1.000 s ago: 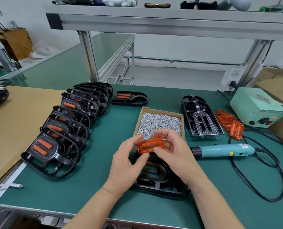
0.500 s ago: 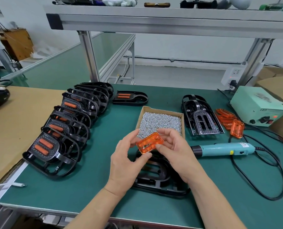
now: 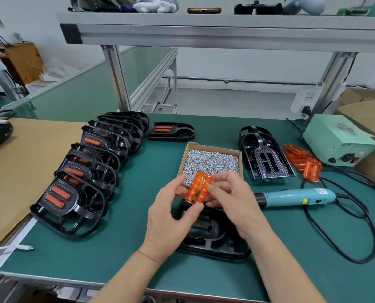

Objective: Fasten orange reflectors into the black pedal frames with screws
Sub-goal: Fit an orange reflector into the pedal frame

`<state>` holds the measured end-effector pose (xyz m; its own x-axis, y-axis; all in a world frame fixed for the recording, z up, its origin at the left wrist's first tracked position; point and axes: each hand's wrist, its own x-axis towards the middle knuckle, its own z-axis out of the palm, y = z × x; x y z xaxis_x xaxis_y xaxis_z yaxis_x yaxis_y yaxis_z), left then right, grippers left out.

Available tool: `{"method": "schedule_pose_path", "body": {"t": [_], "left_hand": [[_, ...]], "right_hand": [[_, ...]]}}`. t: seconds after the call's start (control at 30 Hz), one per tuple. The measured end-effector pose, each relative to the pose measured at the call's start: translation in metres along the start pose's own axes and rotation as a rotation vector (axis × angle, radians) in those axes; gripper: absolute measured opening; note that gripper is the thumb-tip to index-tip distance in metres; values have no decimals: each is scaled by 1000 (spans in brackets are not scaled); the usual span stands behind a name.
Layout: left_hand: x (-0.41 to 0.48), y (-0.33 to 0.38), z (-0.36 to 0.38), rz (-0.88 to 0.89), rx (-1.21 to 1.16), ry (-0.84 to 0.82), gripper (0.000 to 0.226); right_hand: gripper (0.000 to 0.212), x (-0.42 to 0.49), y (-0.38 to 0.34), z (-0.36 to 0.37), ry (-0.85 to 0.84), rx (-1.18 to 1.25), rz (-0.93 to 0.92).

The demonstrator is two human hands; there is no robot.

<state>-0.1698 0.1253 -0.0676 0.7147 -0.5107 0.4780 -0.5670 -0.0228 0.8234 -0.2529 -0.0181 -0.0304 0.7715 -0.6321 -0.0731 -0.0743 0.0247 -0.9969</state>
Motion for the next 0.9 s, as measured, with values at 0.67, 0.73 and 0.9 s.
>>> {"method": "schedule_pose_path", "body": {"t": [0.67, 0.73, 0.9], "left_hand": [[4, -4, 1, 115, -55, -109, 28], [3, -5, 3, 132, -39, -58, 23], [2, -7, 2, 166, 11, 65, 19]], "right_hand": [[17, 8, -3, -10, -60, -448, -270], [13, 6, -2, -10, -54, -414, -283], [12, -2, -5, -19, -176, -243, -232]]}}
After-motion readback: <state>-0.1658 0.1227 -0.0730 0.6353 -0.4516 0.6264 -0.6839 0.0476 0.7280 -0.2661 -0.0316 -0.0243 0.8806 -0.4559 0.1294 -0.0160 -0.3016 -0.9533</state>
